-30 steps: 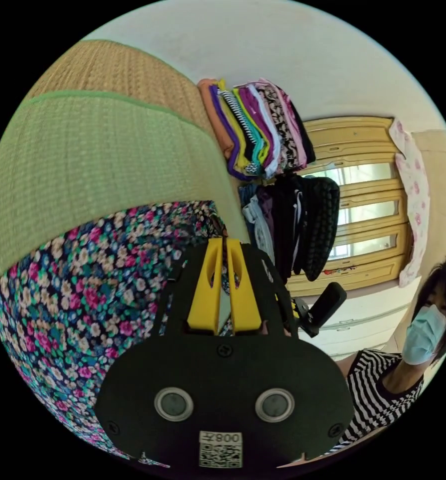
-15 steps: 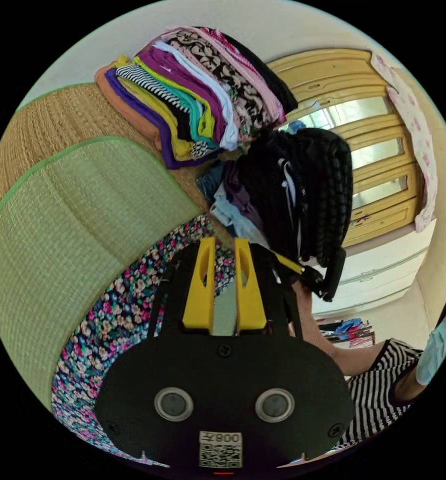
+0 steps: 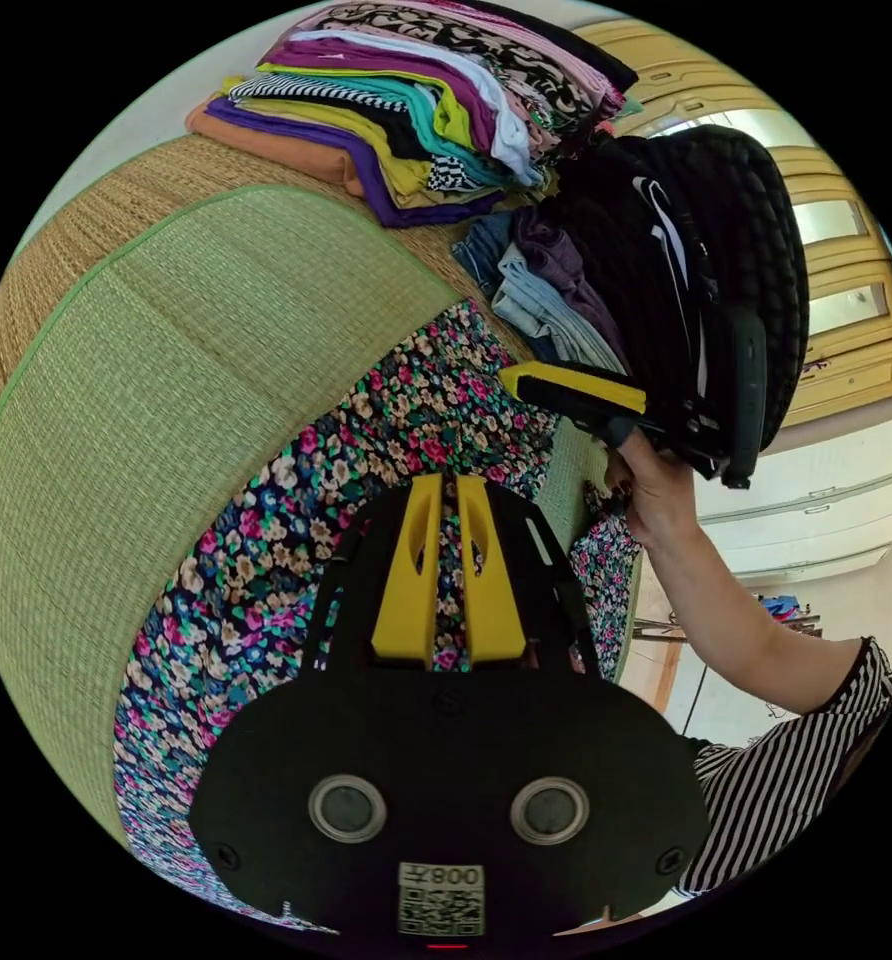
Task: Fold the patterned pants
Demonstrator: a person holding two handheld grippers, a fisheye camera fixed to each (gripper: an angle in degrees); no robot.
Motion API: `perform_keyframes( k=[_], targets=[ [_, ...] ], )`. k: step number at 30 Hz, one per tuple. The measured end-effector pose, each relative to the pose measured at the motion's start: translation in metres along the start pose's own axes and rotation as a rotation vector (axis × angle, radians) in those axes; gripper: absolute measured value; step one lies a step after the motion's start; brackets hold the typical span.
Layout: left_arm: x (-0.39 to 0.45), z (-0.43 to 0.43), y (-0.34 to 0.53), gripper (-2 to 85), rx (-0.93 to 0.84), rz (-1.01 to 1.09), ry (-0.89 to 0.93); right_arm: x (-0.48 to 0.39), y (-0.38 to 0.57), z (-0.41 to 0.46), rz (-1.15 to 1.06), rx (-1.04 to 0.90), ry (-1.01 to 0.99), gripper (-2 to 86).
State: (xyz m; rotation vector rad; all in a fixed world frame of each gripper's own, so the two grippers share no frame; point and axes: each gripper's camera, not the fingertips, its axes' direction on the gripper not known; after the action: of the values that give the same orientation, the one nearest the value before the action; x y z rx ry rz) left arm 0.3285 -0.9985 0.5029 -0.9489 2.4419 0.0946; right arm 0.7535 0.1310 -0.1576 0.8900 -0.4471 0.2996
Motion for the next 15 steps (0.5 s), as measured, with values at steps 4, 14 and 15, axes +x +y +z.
perform_keyframes(
  k=[4, 14, 15],
  targets=[
    [0.02, 0.007, -0.005, 2.9, 0.008, 0.041, -0.056, 0.001, -0.025, -0.005, -0.019, -0.039, -0.006, 0.1],
    [0.054, 0.022, 0.002, 4.7, 0.09, 0.082, 0.063, 0.004, 0.013, -0.063, -0.054, 0.052, -0.009, 0.8],
    [0.059, 0.024, 0.005, 5.1, 0.09, 0.096, 0.081, 0.006, 0.022, -0.073, -0.057, 0.074, -0.021, 1.0]
  ],
)
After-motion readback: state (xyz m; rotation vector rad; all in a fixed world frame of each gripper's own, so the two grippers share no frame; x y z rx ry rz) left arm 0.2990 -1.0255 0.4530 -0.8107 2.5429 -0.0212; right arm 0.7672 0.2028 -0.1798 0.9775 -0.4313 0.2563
